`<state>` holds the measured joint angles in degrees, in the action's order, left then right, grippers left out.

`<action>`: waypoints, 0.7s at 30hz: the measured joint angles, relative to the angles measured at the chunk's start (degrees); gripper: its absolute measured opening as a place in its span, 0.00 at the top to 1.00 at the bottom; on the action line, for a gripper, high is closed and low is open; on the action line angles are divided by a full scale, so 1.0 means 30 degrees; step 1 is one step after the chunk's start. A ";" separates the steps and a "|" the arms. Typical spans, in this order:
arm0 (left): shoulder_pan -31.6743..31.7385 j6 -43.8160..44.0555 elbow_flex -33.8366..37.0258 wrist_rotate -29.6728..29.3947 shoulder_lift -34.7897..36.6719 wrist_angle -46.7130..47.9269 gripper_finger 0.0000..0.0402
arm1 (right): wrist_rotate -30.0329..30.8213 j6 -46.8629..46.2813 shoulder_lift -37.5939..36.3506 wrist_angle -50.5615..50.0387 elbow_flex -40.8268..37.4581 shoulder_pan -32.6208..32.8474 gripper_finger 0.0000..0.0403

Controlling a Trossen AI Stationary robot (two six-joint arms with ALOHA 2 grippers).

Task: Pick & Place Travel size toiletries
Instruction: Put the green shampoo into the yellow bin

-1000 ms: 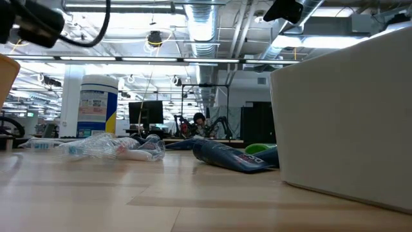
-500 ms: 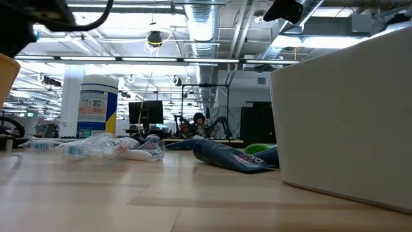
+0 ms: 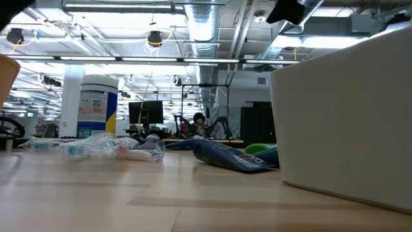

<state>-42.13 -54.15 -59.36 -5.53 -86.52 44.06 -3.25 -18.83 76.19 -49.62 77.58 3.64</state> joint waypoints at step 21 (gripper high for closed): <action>-0.0043 -0.2533 0.0595 0.2490 -0.0080 -0.2242 0.58 | 0.0000 0.0431 -0.0003 -0.0018 0.0000 -0.0007 0.35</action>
<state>-42.26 -61.75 -57.57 1.93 -86.76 37.34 -3.25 -17.54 76.18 -49.67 77.58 3.62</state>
